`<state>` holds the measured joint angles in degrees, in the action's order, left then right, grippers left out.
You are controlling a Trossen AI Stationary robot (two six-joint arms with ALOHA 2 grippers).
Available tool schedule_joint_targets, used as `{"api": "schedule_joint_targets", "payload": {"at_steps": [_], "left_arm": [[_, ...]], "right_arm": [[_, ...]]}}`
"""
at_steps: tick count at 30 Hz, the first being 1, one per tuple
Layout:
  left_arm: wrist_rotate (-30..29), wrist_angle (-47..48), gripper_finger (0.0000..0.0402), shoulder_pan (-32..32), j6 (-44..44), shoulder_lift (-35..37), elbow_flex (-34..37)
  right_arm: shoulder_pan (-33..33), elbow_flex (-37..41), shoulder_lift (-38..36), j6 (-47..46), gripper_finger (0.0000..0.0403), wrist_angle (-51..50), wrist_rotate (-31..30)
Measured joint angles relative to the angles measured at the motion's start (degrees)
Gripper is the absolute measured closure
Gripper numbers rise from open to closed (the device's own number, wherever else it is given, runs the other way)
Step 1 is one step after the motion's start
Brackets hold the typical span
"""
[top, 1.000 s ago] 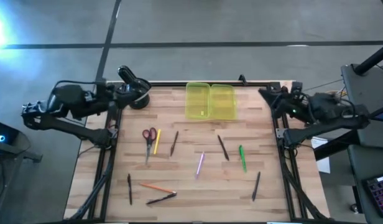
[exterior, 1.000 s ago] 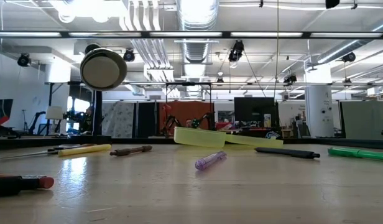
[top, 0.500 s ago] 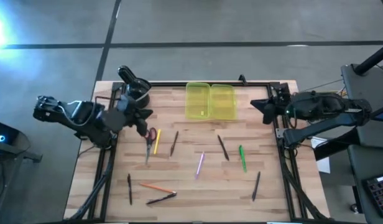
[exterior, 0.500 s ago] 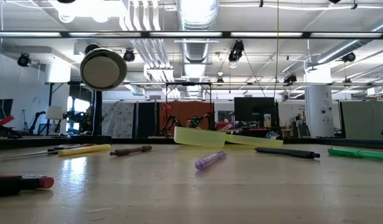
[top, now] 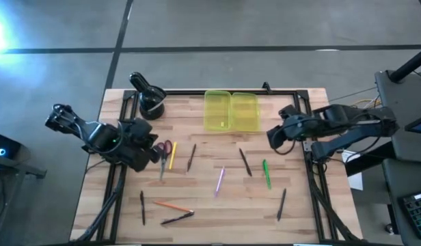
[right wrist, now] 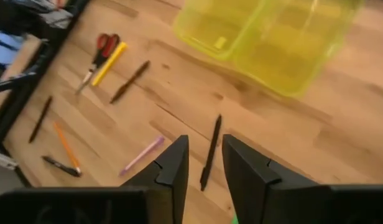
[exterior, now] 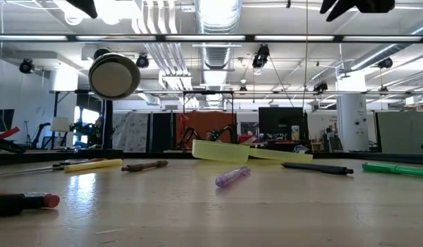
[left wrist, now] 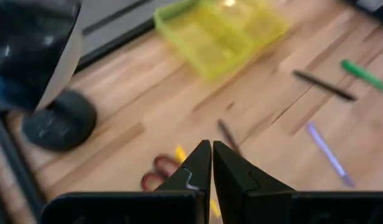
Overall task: Pick & place school supplies into a supply box
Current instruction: Put the black pen into the yellow supply box
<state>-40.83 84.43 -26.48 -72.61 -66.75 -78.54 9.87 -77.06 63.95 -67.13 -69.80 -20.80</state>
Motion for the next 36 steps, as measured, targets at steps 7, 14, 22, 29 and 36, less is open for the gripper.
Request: {"api": "schedule_joint_targets", "payload": {"at_steps": [7, 14, 22, 29, 36], "left_arm": [[7.0, 1.8, 0.0401, 0.0, -2.8, -3.4, 0.1], [13.9, 1.7, 0.0401, 0.1, -3.4, -5.1, 0.1], [14.2, 1.6, 0.0388, 0.1, -7.6, -6.3, 0.2], [16.7, 1.5, 0.0301, 1.1, -10.6, -6.3, 3.7], [17.2, 1.0, 0.0269, 1.1, -12.1, -5.9, 5.9]], "right_arm": [[0.0, -0.3, 4.5, 0.0, 0.0301, 0.1, 3.1], [0.0, -0.3, 7.1, 2.4, 0.0290, 0.1, 6.6], [0.0, -0.3, 9.3, 3.0, 0.0263, 1.6, 7.7], [0.0, -0.3, 13.4, -1.3, 0.0225, 2.9, 8.6], [-0.1, -0.3, 20.2, -0.6, 0.0217, 3.0, 12.8]]}}
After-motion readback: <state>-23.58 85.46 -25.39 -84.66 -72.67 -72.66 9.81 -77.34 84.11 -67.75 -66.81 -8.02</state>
